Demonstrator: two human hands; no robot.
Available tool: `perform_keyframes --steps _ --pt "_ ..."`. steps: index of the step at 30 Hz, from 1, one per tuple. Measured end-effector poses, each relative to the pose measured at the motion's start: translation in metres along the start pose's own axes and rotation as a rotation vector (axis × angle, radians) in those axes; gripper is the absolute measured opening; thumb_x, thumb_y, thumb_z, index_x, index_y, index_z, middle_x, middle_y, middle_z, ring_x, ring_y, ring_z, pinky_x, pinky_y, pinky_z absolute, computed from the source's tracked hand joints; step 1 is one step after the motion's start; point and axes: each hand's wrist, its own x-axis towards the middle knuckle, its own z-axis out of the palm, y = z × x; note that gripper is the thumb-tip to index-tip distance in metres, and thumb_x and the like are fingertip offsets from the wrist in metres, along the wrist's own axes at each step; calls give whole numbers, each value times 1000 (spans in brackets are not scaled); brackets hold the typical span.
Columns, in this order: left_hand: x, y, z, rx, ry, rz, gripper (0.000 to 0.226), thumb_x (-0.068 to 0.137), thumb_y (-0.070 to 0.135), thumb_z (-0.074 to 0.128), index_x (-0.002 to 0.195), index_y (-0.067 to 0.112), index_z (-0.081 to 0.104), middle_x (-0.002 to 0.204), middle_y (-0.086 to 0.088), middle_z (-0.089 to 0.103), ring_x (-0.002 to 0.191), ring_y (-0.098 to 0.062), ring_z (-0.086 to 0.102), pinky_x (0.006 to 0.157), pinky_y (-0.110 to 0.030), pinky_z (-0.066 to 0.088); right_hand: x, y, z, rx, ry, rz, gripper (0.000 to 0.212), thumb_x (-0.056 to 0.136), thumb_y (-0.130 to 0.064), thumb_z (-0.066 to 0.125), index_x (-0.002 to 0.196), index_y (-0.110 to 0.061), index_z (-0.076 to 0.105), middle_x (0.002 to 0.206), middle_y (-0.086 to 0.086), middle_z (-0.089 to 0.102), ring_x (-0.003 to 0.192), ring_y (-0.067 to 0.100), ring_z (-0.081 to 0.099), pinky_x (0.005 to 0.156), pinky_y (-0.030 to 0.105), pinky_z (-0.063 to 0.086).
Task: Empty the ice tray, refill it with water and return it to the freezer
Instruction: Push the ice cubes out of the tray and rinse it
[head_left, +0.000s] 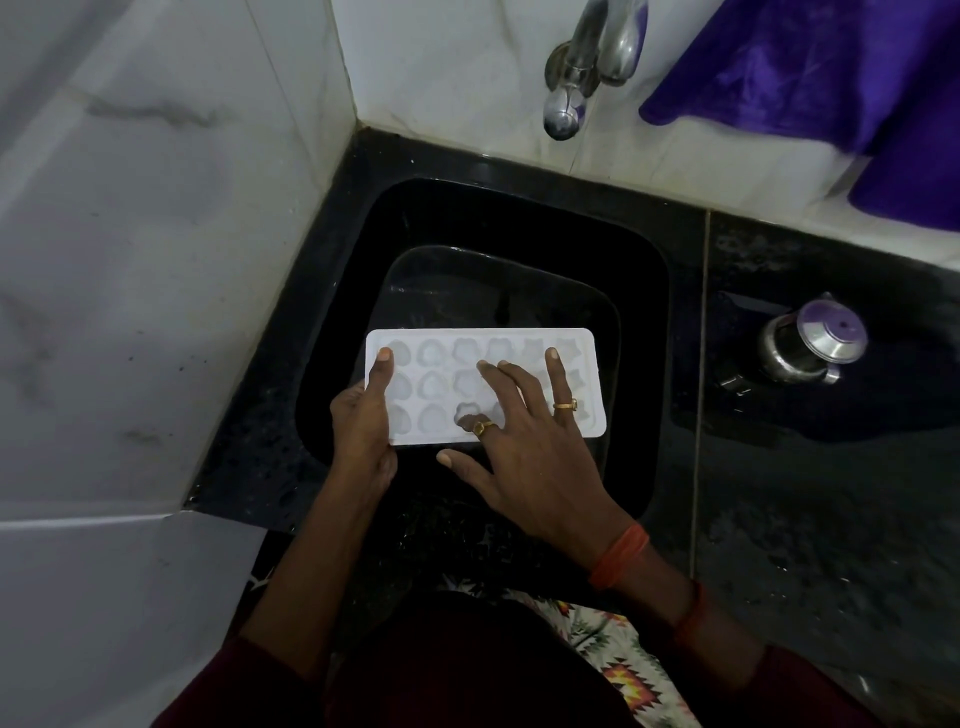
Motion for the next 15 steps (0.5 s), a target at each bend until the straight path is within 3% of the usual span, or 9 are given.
perform_keyframes --steps 7,15 --pt "0 -2 -1 -4 -3 1 30 92 40 71 90 10 74 88 -10 79 77 -27 78 56 -35 61 1 -2 -2 49 53 16 64 98 -69 31 114 -24 73 153 11 44 146 27 35 124 58 1" --pt "-3 1 0 20 18 -2 31 92 40 71 90 9 72 78 -4 79 68 -21 77 49 -29 57 2 -3 -4 66 -11 30 64 97 -70 28 118 -27 71 156 11 40 149 26 30 124 56 -6"
